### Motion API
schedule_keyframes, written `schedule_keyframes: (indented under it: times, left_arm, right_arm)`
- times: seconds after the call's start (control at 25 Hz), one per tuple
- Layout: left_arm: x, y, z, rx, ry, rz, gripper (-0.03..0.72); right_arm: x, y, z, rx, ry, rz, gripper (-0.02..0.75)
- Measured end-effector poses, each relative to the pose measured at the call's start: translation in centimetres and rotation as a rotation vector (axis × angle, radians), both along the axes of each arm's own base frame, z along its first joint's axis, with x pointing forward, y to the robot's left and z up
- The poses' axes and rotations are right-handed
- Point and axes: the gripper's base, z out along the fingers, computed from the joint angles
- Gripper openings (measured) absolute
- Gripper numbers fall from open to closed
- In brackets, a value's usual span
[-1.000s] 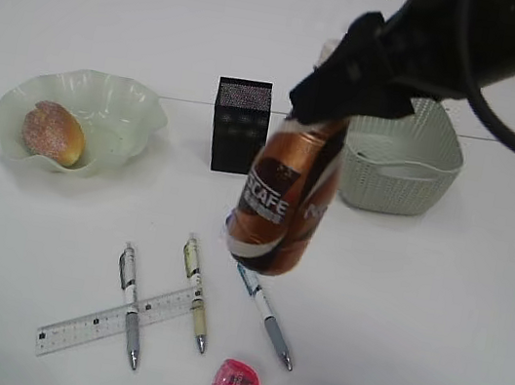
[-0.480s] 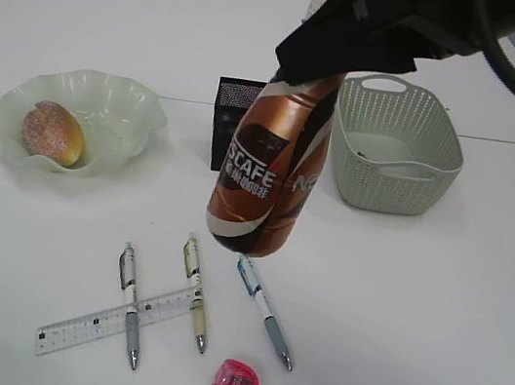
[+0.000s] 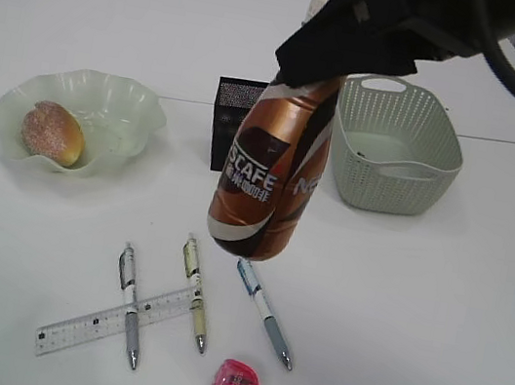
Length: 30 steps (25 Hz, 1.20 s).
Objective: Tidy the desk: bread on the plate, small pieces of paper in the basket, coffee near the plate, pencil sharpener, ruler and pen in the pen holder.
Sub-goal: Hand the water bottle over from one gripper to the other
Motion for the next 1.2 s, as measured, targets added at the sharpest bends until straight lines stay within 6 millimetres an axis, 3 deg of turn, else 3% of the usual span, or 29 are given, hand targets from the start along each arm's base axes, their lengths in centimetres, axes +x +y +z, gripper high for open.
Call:
schedule_keyframes:
  times: [0.24, 0.56, 0.8, 1.2]
  left_arm:
    - [-1.1, -2.6, -2.2, -0.065, -0.124, -0.184, 0.433]
    - [-2.2, -5.6, -1.5, -0.164, -0.191, -0.370, 0.433]
    - [-2.1, -6.1, -1.2, -0.249, -0.236, -0.365, 0.433]
    - [-0.9, -6.3, -4.6, -0.176, -0.050, -0.390, 0.370]
  right_arm:
    - [0.0, 0.0, 0.0, -0.003, 0.003, 0.004, 0.311]
    - [0.0, 0.0, 0.0, -0.003, 0.003, 0.004, 0.311]
    - [0.0, 0.0, 0.0, -0.003, 0.003, 0.004, 0.311]
    - [0.0, 0.0, 0.0, -0.003, 0.003, 0.004, 0.311]
